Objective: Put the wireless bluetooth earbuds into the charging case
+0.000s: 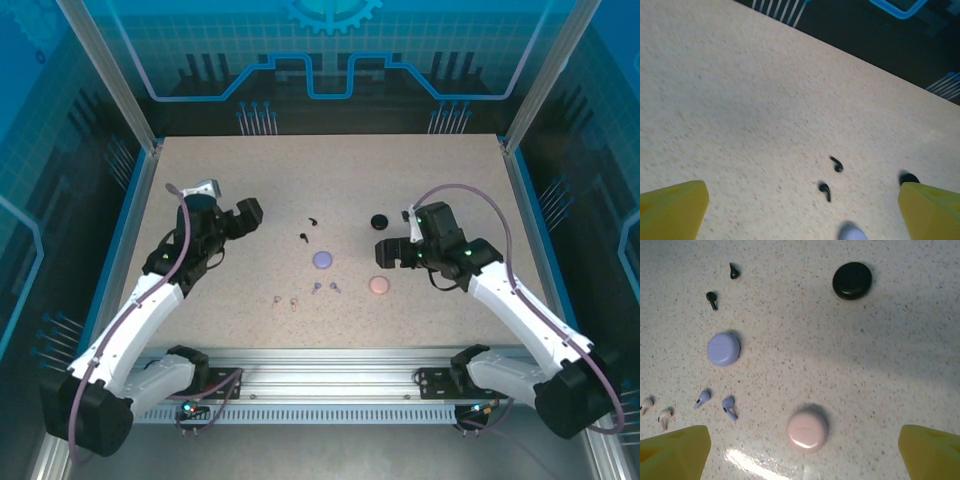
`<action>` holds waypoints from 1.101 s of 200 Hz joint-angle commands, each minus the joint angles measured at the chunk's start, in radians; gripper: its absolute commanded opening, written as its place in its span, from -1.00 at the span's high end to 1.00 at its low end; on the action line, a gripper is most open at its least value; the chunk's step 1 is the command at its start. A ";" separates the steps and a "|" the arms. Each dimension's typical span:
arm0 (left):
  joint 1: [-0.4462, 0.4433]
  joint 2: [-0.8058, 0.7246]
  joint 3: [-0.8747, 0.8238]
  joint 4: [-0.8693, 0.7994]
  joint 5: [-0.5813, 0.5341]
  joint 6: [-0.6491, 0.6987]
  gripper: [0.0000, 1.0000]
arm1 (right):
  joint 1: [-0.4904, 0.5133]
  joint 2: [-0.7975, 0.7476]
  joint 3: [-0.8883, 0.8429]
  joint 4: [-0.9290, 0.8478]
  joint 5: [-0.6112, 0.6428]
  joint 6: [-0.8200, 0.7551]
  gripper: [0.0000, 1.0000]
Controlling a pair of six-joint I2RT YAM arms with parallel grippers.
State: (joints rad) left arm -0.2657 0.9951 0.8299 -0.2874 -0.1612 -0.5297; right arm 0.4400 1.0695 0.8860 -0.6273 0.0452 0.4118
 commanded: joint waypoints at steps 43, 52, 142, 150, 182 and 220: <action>-0.046 -0.073 -0.108 -0.091 0.074 -0.128 -0.97 | 0.075 -0.012 -0.055 -0.141 0.031 0.071 -0.84; -0.047 -0.073 -0.114 -0.104 0.084 -0.129 -0.97 | 0.087 0.006 -0.052 -0.149 0.041 0.063 -0.84; -0.072 -0.076 -0.125 -0.164 0.045 -0.321 -0.98 | 0.119 0.210 0.042 -0.182 0.054 -0.031 -0.81; -0.073 -0.079 -0.122 -0.174 0.040 -0.334 -0.97 | 0.120 0.238 0.051 -0.177 0.058 -0.026 -0.80; -0.085 -0.080 -0.124 -0.169 0.046 -0.329 -0.97 | 0.139 0.315 0.078 -0.144 0.064 -0.016 -0.72; -0.087 -0.067 -0.111 -0.179 0.053 -0.306 -0.97 | 0.162 0.417 0.166 -0.142 0.075 -0.024 -0.56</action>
State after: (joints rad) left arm -0.3443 0.9298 0.7040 -0.4435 -0.1074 -0.8394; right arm 0.5735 1.4376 0.9756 -0.7734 0.1055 0.3927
